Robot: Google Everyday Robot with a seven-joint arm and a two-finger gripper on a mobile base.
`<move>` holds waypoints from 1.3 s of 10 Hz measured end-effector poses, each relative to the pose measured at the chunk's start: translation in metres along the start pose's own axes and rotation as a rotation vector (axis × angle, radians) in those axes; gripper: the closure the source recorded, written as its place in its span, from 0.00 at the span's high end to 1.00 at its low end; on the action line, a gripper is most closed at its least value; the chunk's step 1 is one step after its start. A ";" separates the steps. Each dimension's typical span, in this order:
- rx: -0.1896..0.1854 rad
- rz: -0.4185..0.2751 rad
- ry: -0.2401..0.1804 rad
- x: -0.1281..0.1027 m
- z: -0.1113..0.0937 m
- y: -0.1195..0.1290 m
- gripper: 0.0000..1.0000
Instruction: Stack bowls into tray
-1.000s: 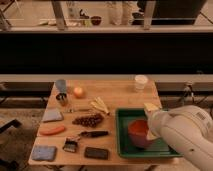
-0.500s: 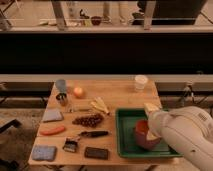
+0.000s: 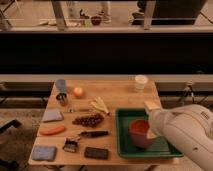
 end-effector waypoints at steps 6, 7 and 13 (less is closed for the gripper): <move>0.000 0.011 -0.010 -0.001 0.005 0.004 0.70; -0.001 0.014 -0.013 -0.001 0.005 0.005 0.64; 0.007 0.016 -0.024 -0.002 0.004 0.001 0.78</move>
